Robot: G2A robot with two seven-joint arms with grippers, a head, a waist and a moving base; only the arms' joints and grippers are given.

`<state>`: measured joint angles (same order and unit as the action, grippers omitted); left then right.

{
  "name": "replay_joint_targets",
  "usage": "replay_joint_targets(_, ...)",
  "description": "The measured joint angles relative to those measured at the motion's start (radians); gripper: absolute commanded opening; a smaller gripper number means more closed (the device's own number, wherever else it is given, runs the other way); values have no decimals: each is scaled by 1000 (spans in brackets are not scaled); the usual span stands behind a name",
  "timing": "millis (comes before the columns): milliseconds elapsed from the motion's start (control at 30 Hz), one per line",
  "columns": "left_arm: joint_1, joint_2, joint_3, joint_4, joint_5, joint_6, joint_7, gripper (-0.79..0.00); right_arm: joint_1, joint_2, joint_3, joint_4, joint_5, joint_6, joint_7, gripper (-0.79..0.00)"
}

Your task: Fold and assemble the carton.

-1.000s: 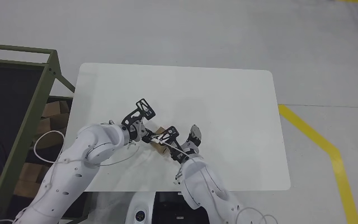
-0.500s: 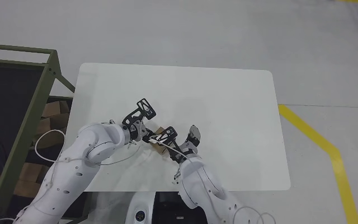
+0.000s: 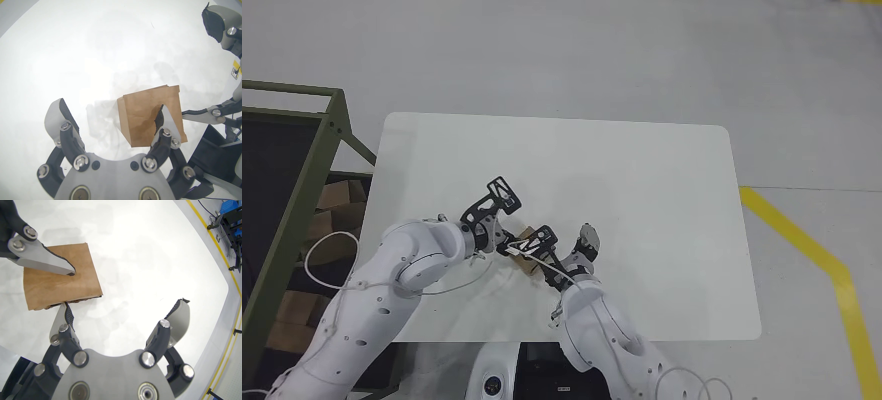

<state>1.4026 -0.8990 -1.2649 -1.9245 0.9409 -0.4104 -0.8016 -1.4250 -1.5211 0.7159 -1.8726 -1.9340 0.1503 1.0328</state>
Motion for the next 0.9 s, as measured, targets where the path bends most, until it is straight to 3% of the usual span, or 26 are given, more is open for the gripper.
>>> replay_joint_targets(900, -11, -6, 14, 8, 17, 9, -13, 0, -4, -5, 8, 0, -14, 19, 3, 0)
